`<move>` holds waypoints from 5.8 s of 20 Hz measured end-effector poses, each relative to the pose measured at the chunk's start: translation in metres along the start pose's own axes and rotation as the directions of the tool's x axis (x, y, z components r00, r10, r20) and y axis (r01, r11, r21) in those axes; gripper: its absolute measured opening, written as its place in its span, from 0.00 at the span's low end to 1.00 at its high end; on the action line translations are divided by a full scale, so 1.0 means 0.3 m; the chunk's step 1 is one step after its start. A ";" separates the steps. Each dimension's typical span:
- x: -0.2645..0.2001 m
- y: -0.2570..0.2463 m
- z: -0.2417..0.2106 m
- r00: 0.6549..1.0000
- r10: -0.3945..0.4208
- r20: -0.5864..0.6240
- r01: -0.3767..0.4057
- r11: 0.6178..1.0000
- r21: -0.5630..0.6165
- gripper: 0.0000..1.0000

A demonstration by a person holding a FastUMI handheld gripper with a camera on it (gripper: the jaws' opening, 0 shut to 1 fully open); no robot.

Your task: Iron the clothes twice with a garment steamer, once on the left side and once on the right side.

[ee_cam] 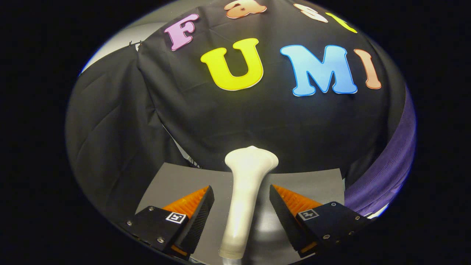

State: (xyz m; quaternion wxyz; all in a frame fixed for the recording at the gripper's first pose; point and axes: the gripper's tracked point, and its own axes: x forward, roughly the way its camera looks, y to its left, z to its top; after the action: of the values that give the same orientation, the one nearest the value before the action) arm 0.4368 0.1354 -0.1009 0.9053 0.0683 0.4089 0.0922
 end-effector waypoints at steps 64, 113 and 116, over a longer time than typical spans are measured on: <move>-1.247 -0.584 -0.054 0.764 -0.163 0.624 0.092 0.985 0.144 0.36; -0.424 -1.093 -1.064 0.914 -0.404 -0.026 0.384 0.844 0.374 0.37; -0.499 -1.057 -1.059 0.922 -0.387 0.008 0.355 0.855 0.377 0.37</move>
State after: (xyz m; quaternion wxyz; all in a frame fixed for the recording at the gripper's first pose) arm 0.1356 -0.1914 -0.2636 0.8932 0.1604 0.3861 -0.1654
